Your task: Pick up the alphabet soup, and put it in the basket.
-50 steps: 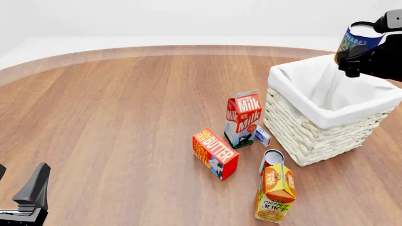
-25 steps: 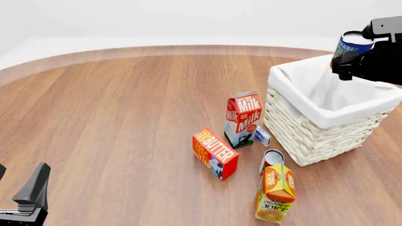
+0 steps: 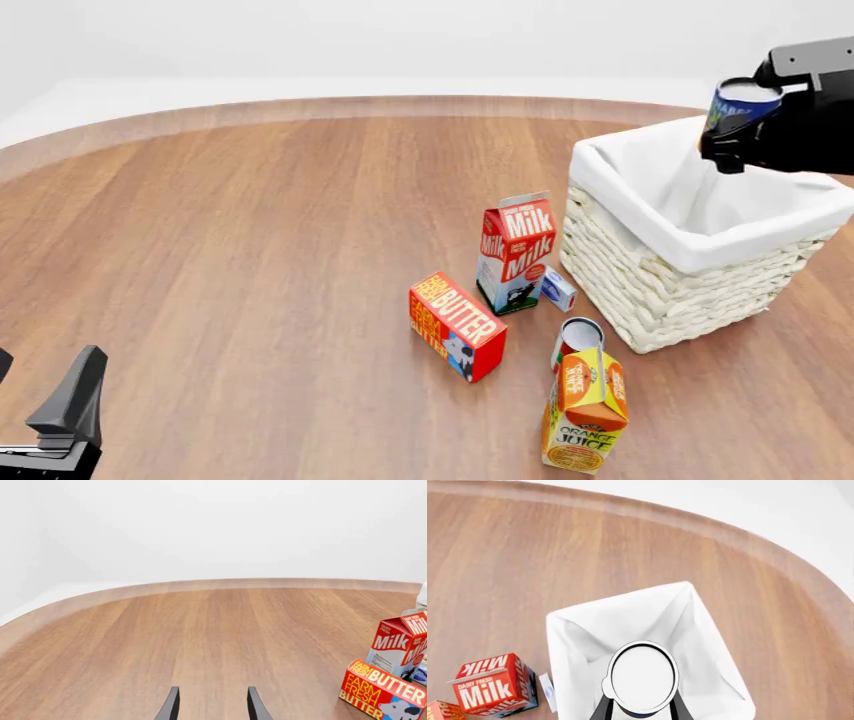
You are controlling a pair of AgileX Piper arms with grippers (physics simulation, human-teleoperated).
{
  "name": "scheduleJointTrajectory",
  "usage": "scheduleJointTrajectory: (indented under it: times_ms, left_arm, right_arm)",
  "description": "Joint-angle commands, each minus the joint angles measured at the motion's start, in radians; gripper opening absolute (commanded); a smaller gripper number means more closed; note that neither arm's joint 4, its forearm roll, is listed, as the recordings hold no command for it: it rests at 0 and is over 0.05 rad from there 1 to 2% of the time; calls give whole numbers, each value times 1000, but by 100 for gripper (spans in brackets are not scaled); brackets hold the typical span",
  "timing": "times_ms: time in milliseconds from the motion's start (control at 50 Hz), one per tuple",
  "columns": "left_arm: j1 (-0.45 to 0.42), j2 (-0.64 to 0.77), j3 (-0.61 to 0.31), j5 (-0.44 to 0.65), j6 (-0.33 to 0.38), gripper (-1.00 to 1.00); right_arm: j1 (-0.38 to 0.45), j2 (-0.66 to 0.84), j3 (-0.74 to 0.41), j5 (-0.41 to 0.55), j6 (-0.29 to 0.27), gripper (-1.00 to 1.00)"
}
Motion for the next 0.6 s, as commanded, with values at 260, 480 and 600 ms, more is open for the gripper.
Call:
scheduleJointTrajectory:
  times_ms: [260,480,600]
  left_arm:
    - [0,0,0,0,0,100]
    - [0,0,0,0,0,100]
    - [0,0,0,0,0,100]
  right_arm:
    - [-23,61,-37,37,-33,-100]
    - [-30,85,-56,51,-53,-100]
    - [-30,100,-74,69,-65,-100]
